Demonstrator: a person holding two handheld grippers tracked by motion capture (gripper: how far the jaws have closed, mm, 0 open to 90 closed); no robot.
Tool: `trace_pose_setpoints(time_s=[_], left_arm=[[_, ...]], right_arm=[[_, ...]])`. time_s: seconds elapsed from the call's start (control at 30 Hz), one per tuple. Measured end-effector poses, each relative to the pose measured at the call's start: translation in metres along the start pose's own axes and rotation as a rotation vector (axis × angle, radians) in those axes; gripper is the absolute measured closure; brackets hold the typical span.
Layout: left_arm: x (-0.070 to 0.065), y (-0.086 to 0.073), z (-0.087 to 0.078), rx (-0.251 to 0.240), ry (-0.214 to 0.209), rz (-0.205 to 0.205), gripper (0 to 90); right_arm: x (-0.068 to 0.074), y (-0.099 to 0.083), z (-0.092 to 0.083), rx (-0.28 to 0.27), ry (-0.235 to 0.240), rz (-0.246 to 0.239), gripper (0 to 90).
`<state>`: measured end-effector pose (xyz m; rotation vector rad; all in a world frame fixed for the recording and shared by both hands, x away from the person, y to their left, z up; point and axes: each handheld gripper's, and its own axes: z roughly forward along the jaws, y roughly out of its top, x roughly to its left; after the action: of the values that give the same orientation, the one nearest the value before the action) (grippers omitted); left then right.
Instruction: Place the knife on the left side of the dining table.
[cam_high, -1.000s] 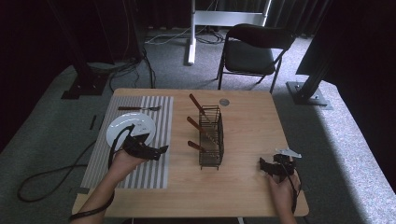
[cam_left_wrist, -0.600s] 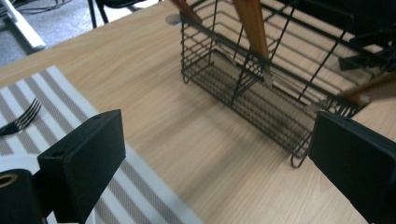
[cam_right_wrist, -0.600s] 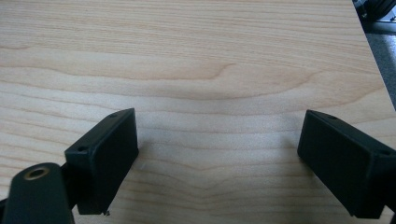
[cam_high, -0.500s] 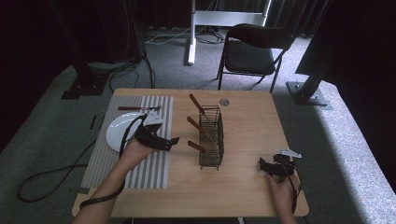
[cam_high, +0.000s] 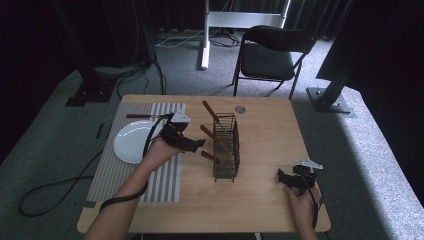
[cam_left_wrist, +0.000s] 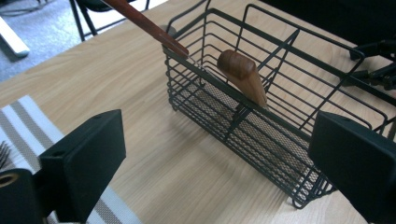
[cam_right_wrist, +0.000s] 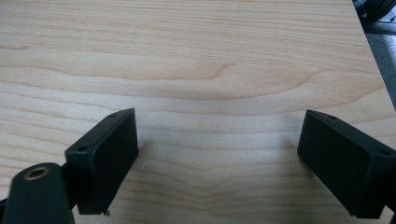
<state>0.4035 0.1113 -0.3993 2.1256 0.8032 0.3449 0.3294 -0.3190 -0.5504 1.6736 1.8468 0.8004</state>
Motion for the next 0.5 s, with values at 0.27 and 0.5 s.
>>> trace_pose_setpoints(time_s=[0.27,0.5], left_arm=[[0.002,0.007,0.009,-0.033,-0.097,-0.051,17.6],[0.002,0.009,0.013,-0.051,-0.133,-0.081,37.9]], right_arm=[[0.000,0.000,0.000,0.000,0.000,0.000,11.6],[0.000,0.000,0.000,0.000,0.000,0.000,11.6]])
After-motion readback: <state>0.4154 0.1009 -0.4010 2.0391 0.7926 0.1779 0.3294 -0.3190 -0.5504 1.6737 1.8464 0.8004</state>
